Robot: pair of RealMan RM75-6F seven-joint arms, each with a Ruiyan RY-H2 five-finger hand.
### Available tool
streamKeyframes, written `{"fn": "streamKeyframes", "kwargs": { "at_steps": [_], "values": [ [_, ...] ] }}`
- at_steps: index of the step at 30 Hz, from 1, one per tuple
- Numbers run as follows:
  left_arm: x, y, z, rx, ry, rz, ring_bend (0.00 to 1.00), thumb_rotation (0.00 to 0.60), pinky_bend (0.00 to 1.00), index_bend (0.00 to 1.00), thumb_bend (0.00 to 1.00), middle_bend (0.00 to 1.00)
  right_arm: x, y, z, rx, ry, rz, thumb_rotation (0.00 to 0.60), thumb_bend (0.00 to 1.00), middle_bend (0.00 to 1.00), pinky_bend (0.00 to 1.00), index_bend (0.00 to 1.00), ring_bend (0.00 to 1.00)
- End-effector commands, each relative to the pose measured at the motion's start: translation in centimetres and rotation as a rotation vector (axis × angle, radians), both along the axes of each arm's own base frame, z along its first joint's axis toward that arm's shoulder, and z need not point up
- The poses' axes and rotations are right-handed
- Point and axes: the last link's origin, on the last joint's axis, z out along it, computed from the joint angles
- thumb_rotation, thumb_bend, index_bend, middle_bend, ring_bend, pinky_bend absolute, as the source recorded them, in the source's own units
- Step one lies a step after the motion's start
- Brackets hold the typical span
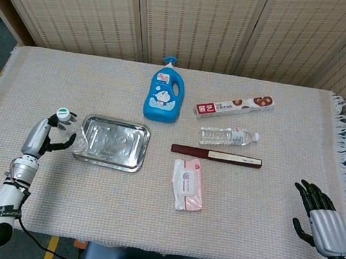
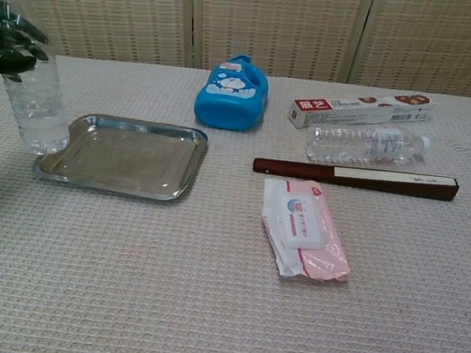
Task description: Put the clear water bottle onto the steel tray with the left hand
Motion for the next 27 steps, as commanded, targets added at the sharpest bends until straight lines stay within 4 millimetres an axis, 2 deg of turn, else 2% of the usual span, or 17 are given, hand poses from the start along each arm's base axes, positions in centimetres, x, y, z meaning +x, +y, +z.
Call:
{"fn": "streamKeyframes", "kwargs": {
  "at_steps": [1, 6, 10, 14, 20, 27],
  "values": [
    [0.9, 0.9, 0.5, 0.026, -0.032, -0.016, 0.40, 0.600, 0.49, 0.51, 0.44, 0.59, 0.0, 0.0, 0.0, -0.001, 0.000, 0.000, 0.600, 0.18, 0.00, 0.15, 0.00, 0.00],
    [5.0, 2.2, 3.7, 0.090, -0.049, -0.117, 0.40, 0.600, 0.48, 0.51, 0.44, 0.59, 0.0, 0.1, 0.1, -0.006, -0.002, 0.004, 0.600, 0.18, 0.00, 0.15, 0.00, 0.00],
    [6.1, 1.8, 4.8, 0.093, -0.040, -0.141, 0.40, 0.600, 0.48, 0.51, 0.44, 0.59, 0.0, 0.1, 0.0, 0.000, 0.001, 0.004, 0.600, 0.18, 0.00, 0.15, 0.00, 0.00],
    [4.5, 1.1, 3.8, 0.057, 0.009, -0.102, 0.40, 0.600, 0.48, 0.51, 0.44, 0.59, 0.0, 0.0, 0.0, -0.003, 0.000, 0.004, 0.600, 0.18, 0.00, 0.15, 0.00, 0.00],
    [0.9, 0.4, 0.0, -0.017, -0.010, -0.007, 0.40, 0.600, 0.48, 0.51, 0.44, 0.59, -0.1, 0.0, -0.1, -0.002, 0.004, 0.000, 0.600, 0.18, 0.00, 0.15, 0.00, 0.00],
    [-0.4, 1.0, -2.8, -0.006, -0.047, 0.002, 0.40, 0.600, 0.48, 0.51, 0.44, 0.59, -0.1, -0.1, -0.1, 0.001, 0.005, -0.009, 0.600, 0.18, 0.00, 0.15, 0.00, 0.00]
  ]
}}
